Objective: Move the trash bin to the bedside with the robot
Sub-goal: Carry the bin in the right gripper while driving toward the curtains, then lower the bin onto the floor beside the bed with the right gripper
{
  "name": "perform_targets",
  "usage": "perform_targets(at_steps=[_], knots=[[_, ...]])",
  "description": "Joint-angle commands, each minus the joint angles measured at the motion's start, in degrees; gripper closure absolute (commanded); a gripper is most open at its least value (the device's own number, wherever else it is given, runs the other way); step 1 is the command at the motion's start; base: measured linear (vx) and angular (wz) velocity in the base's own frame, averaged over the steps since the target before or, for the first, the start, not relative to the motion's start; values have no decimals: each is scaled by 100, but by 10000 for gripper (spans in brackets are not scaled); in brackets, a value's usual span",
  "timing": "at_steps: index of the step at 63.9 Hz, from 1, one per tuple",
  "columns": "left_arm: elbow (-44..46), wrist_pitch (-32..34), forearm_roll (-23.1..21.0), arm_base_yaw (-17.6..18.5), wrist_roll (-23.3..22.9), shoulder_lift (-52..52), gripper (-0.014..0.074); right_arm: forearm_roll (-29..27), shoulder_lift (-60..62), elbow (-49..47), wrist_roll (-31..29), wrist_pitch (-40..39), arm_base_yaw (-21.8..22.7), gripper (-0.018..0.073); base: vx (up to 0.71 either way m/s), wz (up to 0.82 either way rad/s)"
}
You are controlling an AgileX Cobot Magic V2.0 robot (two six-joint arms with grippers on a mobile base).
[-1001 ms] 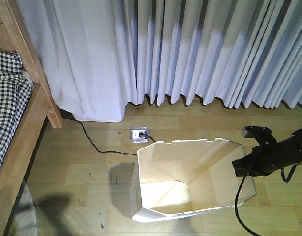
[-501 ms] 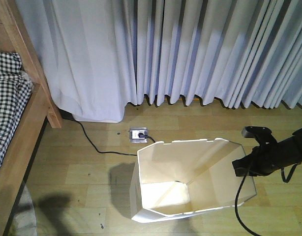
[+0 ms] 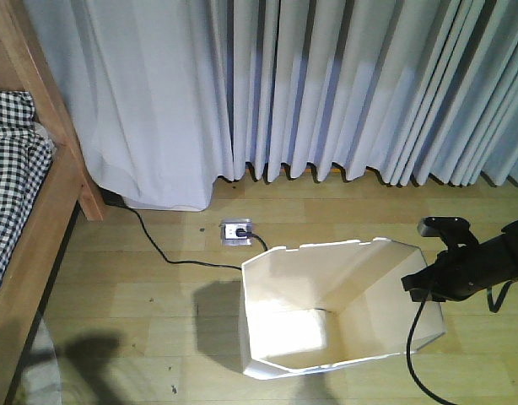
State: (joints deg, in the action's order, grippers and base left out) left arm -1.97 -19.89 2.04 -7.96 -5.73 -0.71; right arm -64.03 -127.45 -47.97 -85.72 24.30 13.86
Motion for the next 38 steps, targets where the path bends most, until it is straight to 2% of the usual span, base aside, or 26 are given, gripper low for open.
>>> perform_targets(at_steps=[1, 5, 13, 18, 29, 38], knots=[[-19, 376, -13, 17, -25, -81, 603, -351, 359, -65, 18, 835, 13, 566, 0, 0], [-19, 376, -13, 17, -25, -81, 603, -395, 359, -71, 36, 776, 13, 566, 0, 0], [-19, 376, -13, 17, -25, -81, 603, -1040, 295, -175, 73, 283, 13, 566, 0, 0], [-19, 376, -13, 17, -25, -81, 603, -1107, 145, -355, 103, 200, 13, 566, 0, 0], [-19, 376, -13, 17, -25, -81, 603, -838, -411, -964, 556, 273, 13, 566, 0, 0], [-19, 376, -13, 17, -25, -81, 603, -287, -1049, -1680, 979, 533, 13, 566, 0, 0]])
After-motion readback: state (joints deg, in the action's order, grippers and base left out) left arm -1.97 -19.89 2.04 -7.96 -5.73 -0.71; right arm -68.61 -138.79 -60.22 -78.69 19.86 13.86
